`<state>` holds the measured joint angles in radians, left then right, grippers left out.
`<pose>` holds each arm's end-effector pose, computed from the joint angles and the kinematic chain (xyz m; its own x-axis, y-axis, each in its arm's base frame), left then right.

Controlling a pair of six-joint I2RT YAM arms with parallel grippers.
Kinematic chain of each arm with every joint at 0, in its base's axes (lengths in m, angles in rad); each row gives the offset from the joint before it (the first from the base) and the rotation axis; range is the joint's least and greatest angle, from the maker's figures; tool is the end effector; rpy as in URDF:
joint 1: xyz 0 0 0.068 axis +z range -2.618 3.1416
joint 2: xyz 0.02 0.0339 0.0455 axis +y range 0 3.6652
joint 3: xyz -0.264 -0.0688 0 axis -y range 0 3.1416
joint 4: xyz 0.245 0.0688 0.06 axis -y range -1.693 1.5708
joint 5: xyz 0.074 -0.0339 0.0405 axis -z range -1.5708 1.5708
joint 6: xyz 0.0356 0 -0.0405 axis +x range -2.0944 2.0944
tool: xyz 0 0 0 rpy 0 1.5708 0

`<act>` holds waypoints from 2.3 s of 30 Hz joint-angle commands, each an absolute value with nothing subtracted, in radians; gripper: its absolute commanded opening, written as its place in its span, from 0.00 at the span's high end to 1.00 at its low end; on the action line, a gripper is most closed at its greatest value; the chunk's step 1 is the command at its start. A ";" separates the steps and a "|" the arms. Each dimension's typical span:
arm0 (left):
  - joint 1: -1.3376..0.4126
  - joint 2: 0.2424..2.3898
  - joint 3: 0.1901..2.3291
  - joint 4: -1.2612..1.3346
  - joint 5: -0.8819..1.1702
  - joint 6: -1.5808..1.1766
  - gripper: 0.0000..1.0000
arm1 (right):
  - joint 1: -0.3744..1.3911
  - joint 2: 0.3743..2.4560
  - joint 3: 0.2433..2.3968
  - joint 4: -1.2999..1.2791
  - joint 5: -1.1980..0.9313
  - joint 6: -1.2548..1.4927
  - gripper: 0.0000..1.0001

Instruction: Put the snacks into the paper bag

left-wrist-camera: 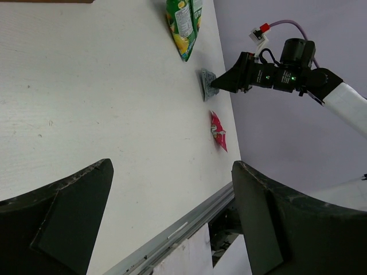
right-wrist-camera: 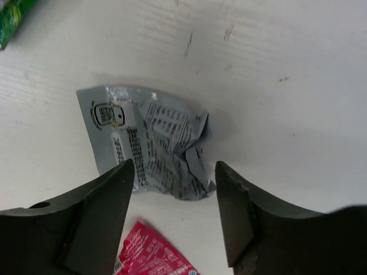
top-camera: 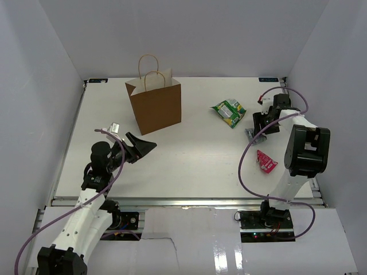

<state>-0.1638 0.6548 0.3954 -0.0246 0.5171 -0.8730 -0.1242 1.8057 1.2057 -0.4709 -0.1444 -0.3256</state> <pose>0.1585 -0.0440 0.2400 -0.6450 -0.5685 -0.5107 0.1801 0.5363 -0.8246 0.3677 -0.0407 0.1856 -0.8424 -0.2138 -0.4945 -0.2273 0.9732 -0.0337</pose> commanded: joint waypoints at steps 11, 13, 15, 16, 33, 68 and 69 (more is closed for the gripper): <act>-0.279 0.850 0.443 0.136 0.502 -1.026 0.05 | -0.129 1.796 1.169 -0.408 -0.259 -0.351 0.83; -0.343 0.928 0.494 0.140 0.462 -1.016 0.05 | -0.129 1.741 1.141 -0.399 -0.317 -0.373 0.90; -0.385 0.988 0.529 0.146 0.434 -1.008 0.05 | -0.129 1.666 1.126 -0.402 -0.394 -0.399 0.92; -0.426 1.049 0.567 0.149 0.425 -1.006 0.05 | -0.129 1.639 1.114 -0.409 -0.511 -0.441 0.92; -0.699 1.456 0.913 0.248 0.347 -0.925 0.13 | 0.359 1.431 1.146 -0.342 -0.749 -0.313 0.92; -0.601 1.115 1.047 -0.282 -0.133 -0.491 1.00 | 0.347 1.419 1.465 -0.534 -0.793 -0.623 0.04; -0.556 1.108 1.115 -0.307 -0.144 -0.409 1.00 | 0.331 1.417 1.459 -0.535 -0.801 -0.632 0.04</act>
<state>-0.6296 1.1728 0.9718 -0.2035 -0.0147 -0.6155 0.3660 1.4303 1.4303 -0.4812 -0.7540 -0.5533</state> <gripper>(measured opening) 0.019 0.964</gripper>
